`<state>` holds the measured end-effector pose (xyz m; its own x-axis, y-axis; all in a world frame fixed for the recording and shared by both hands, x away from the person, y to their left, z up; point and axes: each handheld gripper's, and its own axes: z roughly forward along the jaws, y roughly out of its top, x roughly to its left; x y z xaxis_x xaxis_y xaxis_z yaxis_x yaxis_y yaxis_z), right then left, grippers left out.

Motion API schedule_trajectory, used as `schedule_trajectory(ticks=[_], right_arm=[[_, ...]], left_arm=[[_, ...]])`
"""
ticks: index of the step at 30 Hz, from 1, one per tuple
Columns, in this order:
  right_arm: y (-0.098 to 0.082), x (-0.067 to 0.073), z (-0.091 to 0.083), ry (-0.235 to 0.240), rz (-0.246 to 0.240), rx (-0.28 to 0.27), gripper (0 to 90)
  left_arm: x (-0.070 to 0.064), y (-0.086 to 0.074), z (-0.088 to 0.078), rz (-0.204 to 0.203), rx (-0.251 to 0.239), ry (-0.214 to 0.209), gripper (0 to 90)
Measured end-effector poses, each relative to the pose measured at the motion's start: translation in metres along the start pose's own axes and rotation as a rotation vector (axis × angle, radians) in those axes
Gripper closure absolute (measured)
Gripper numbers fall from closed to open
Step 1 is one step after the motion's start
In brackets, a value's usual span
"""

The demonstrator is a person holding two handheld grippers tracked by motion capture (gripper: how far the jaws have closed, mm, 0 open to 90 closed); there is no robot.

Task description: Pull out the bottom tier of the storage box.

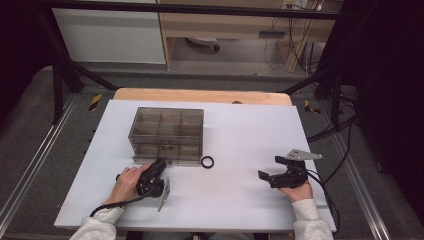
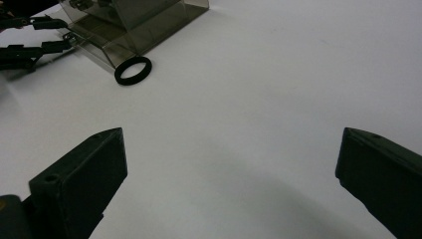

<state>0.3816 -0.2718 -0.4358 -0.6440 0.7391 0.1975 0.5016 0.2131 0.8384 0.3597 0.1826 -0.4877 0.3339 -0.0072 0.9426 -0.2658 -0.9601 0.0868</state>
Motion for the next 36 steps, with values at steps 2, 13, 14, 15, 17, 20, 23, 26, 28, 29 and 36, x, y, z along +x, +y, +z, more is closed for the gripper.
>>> schedule_trajectory(ticks=[2,13,14,15,17,20,23,26,28,29,36], right_arm=[[0.000,0.000,0.000,0.000,0.001,0.003,0.3],[0.000,0.000,0.000,0.000,0.002,0.003,0.3],[0.000,0.000,0.000,0.000,0.002,0.003,0.3],[0.000,0.000,0.000,0.000,0.002,0.003,0.3],[0.000,0.000,0.000,0.000,0.001,0.003,0.3],[0.000,0.000,-0.001,-0.001,-0.001,-0.002,0.3],[0.000,0.000,-0.001,-0.001,0.001,0.001,0.3],[0.000,0.000,0.000,-0.001,0.001,-0.001,0.3],[0.000,0.000,0.000,-0.002,0.000,0.000,0.3],[0.000,0.000,0.000,0.000,0.001,0.001,0.3],[0.000,0.000,-0.001,-0.001,-0.004,0.000,0.3]], left_arm=[[-0.001,0.000,-0.001,-0.002,-0.003,0.000,68.3],[-0.002,0.001,-0.005,0.003,0.000,-0.001,68.3],[-0.002,0.002,-0.006,0.000,0.002,-0.003,68.3],[-0.002,0.002,-0.006,-0.001,0.001,-0.003,68.3],[-0.003,0.002,-0.007,-0.002,-0.002,-0.003,68.3],[-0.003,0.002,-0.008,-0.002,-0.001,-0.002,68.3],[-0.003,0.002,-0.009,-0.004,-0.004,-0.004,68.3],[-0.003,0.002,-0.011,0.001,-0.003,-0.005,68.3],[-0.004,0.002,-0.011,-0.001,-0.002,-0.006,68.3],[-0.004,0.002,-0.012,-0.003,-0.005,-0.006,68.3],[-0.005,0.003,-0.015,-0.001,-0.003,-0.005,68.3]])
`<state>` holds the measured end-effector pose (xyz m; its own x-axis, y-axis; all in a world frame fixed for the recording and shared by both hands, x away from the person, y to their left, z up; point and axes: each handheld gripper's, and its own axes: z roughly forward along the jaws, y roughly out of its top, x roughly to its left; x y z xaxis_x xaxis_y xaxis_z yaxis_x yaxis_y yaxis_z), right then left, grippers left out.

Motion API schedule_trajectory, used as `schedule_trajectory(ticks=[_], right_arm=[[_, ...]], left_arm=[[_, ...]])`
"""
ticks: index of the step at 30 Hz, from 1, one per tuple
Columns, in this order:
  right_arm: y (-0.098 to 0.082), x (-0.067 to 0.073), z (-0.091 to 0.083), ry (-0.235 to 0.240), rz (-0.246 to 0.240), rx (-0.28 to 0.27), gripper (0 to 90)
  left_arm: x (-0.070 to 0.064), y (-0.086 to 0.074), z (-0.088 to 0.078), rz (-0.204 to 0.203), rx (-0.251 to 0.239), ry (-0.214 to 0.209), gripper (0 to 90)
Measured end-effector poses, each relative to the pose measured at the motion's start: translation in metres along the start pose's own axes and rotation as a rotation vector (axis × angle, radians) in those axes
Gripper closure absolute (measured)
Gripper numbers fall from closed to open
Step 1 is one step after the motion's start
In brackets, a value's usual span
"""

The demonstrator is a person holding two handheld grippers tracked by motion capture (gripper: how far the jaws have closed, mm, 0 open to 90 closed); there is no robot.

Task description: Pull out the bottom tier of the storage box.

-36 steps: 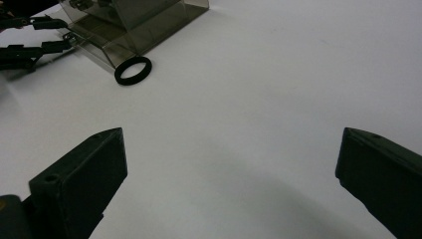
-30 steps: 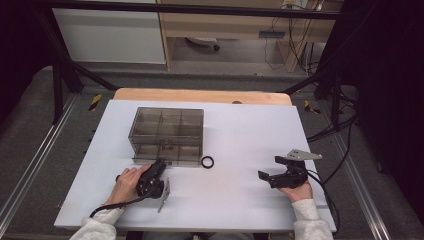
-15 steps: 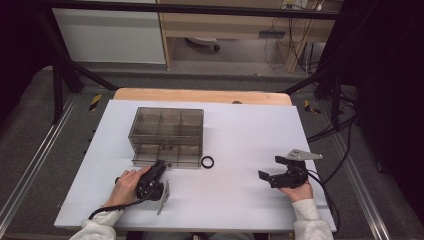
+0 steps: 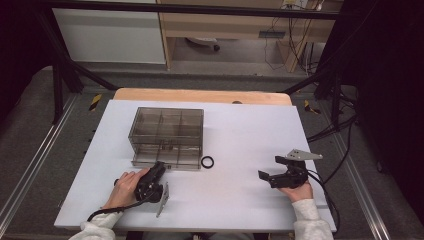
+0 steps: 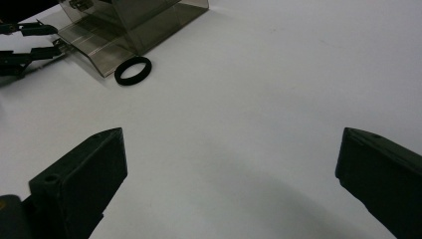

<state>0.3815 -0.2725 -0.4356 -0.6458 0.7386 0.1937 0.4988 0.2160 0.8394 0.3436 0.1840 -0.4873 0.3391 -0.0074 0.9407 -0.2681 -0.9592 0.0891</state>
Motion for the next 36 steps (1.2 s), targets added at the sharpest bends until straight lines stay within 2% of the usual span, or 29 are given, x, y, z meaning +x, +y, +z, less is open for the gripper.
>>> schedule_trajectory(ticks=[36], right_arm=[[0.000,0.000,-0.001,0.000,0.004,-0.005,0.3]], left_arm=[[-0.005,0.005,-0.012,-0.014,-0.005,-0.013,68.1]])
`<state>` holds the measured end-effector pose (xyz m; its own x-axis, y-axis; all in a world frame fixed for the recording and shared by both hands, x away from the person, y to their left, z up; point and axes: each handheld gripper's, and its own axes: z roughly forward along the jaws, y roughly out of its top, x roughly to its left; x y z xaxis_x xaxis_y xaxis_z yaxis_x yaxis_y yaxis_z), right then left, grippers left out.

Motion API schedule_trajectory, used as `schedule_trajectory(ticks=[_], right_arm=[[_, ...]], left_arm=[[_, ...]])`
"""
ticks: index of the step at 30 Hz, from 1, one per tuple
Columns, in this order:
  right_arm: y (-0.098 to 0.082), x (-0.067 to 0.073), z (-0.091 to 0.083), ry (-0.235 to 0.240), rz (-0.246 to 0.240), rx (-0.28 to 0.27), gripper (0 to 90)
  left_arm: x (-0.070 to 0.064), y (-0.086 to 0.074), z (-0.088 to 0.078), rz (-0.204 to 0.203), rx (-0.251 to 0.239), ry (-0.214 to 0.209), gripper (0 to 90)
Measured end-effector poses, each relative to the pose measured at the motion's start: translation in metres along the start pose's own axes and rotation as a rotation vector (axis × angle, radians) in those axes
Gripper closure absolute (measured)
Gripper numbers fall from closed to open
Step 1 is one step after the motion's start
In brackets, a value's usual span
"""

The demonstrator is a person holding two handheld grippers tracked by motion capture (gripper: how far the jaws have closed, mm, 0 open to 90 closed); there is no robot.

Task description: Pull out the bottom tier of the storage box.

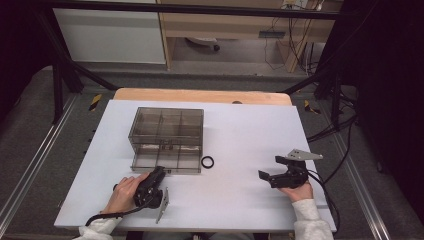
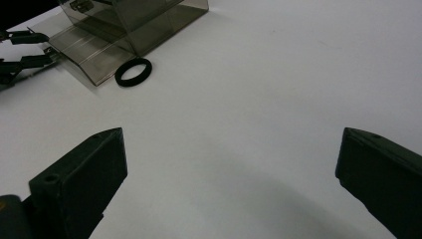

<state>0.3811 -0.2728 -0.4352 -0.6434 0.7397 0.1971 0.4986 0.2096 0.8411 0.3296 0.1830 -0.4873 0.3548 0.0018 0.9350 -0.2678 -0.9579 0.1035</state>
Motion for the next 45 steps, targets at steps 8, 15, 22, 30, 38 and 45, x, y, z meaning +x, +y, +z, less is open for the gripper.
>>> schedule_trajectory(ticks=[8,15,22,30,38,45], right_arm=[[0.000,0.000,0.000,-0.001,-0.005,0.001,0.3],[0.000,0.000,0.000,0.000,-0.003,0.002,0.3],[0.000,0.000,0.000,0.001,-0.003,0.004,0.3],[0.000,0.000,0.001,0.002,0.002,0.008,0.3],[0.000,0.000,0.001,0.002,0.002,0.009,0.4],[0.000,0.000,0.001,0.003,0.003,0.008,0.3]], left_arm=[[-0.001,0.000,0.000,-0.005,0.001,-0.010,67.9],[-0.001,0.000,0.000,-0.014,0.001,-0.015,67.5],[0.001,0.000,0.000,-0.026,-0.004,-0.028,67.0],[0.004,0.000,-0.001,-0.078,-0.009,-0.061,63.6],[0.009,-0.001,-0.004,-0.149,-0.018,-0.095,60.4],[0.013,-0.001,-0.006,-0.249,-0.011,-0.108,52.4]])
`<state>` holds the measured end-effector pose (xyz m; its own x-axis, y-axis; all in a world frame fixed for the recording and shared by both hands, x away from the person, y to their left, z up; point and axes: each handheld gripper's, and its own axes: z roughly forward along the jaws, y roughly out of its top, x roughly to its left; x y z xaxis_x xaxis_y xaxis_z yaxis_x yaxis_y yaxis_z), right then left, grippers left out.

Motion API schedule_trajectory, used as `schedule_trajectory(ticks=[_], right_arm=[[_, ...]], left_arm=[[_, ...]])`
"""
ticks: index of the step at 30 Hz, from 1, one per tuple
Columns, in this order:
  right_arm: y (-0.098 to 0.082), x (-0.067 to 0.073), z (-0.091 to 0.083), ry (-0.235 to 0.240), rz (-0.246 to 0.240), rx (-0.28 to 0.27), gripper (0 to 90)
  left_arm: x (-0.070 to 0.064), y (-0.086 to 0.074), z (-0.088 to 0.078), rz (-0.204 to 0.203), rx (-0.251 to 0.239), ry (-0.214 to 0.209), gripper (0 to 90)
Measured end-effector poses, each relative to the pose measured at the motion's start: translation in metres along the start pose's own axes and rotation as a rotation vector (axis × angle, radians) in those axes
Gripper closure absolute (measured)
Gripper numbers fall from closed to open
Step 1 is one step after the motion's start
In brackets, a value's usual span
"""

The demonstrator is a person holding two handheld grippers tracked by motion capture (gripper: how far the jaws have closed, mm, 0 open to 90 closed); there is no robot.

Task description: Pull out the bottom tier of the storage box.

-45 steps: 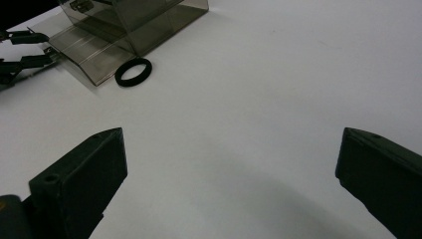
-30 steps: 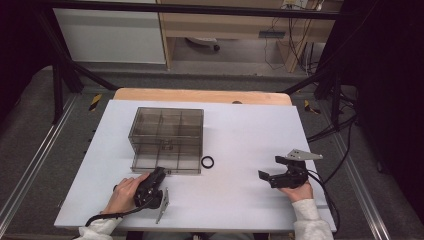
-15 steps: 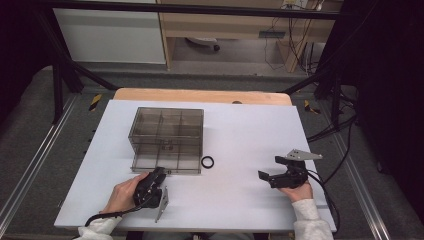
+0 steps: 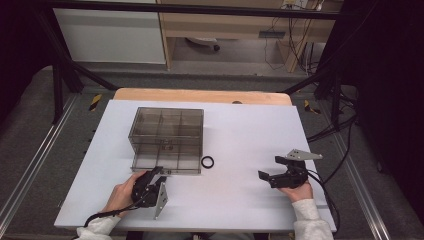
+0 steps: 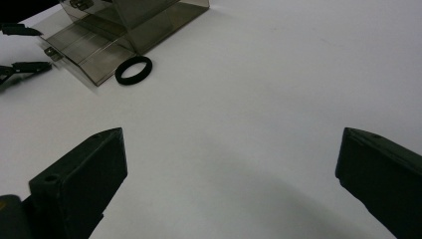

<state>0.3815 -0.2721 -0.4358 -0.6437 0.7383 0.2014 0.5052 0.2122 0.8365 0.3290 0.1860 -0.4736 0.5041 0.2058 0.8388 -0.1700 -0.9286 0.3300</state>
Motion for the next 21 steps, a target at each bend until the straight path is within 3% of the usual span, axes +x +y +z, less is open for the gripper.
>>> schedule_trajectory(ticks=[7,21], right_arm=[[0.000,0.000,0.000,0.001,-0.001,0.000,0.3],[0.000,0.000,0.000,0.001,0.000,0.001,0.3]], left_arm=[[0.006,0.000,-0.004,-0.137,0.014,-0.040,45.3],[0.014,0.005,-0.004,-0.331,0.026,-0.115,29.7]])
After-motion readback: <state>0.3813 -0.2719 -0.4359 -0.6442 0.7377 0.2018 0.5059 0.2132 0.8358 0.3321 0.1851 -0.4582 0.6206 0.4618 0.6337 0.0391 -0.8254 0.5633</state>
